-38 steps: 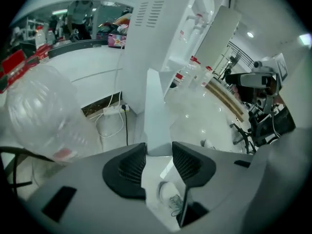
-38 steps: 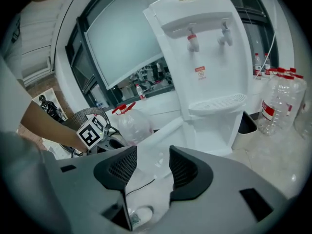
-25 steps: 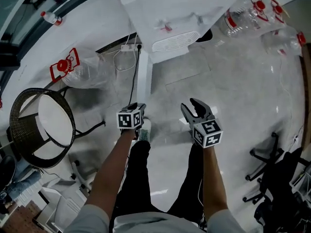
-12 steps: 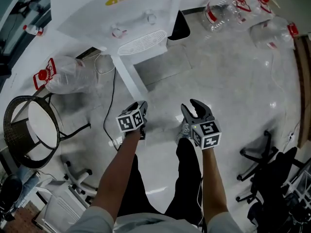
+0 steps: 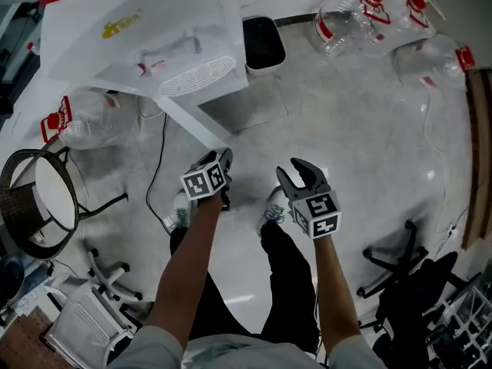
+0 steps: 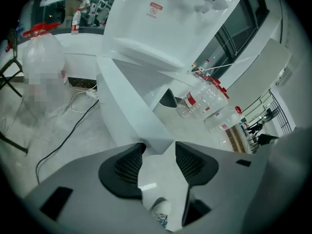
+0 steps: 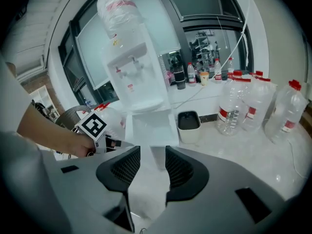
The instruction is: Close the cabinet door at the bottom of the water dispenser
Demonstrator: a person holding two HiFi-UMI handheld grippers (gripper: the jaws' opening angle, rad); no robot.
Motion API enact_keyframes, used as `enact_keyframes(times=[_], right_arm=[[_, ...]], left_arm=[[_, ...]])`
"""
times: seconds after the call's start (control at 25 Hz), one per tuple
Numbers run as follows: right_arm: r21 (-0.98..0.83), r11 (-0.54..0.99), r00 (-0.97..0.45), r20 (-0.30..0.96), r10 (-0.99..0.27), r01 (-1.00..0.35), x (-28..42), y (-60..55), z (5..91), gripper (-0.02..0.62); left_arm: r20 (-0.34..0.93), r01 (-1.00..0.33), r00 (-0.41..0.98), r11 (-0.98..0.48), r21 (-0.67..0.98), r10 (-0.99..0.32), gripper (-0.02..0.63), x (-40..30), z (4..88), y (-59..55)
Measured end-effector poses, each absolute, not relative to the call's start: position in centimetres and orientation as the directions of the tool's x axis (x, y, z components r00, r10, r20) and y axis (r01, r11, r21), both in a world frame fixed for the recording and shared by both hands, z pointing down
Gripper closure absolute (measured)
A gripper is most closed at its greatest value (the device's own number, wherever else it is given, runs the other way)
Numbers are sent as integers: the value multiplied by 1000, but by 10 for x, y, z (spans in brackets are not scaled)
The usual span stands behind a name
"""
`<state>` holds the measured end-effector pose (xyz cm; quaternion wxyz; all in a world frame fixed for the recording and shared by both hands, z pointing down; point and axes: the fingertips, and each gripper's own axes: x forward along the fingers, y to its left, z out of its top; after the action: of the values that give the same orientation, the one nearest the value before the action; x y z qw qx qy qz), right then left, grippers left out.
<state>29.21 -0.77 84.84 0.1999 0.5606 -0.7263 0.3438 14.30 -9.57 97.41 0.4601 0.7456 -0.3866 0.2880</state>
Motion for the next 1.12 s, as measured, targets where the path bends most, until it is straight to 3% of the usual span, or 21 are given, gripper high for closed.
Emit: enact_keyframes(times=[0.6, 1.12], right_arm=[[-258, 229, -344, 637, -690, -938, 369, -80, 860, 408], [-214, 285, -354, 652, -671, -934, 402, -75, 868, 408]], left_arm=[[731, -844, 536, -248, 476, -422, 402, 236, 982, -166], [708, -842, 528, -395, 366, -469, 414, 292, 991, -244]])
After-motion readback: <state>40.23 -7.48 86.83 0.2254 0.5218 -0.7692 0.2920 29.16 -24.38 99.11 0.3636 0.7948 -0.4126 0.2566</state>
